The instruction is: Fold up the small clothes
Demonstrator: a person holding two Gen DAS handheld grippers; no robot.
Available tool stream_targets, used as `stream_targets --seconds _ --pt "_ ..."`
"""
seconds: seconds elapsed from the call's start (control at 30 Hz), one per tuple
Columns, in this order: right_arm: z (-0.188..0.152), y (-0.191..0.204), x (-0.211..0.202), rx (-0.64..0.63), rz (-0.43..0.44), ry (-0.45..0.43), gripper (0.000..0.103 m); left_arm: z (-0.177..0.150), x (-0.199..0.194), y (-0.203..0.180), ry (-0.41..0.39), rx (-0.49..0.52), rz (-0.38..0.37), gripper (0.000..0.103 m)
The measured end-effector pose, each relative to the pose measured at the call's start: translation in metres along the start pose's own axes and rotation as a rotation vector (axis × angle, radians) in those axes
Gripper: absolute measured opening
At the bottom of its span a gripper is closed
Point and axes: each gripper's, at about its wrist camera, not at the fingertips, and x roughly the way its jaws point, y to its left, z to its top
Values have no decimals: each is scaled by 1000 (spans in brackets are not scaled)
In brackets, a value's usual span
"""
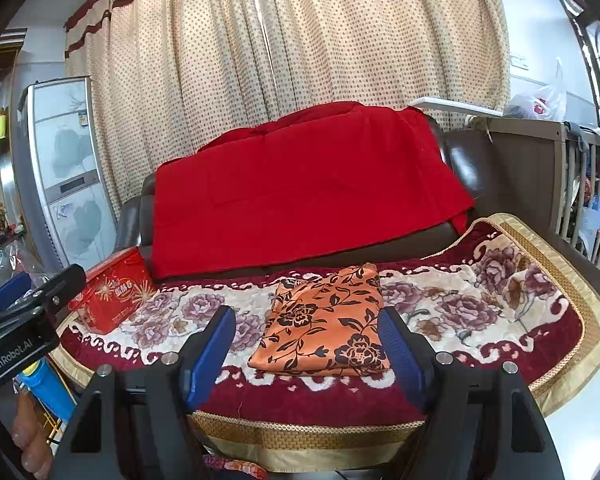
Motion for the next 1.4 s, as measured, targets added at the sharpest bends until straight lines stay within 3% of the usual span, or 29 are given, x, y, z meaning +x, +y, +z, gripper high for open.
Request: stream_targets --seconds 0.77,1.4 --pt "-1 10 10 -23 -26 14 77 -4 17 6 32 -4 -57 103" --pt "1 -5 46 10 -33 57 77 -5 60 -5 109 13 -37 103"
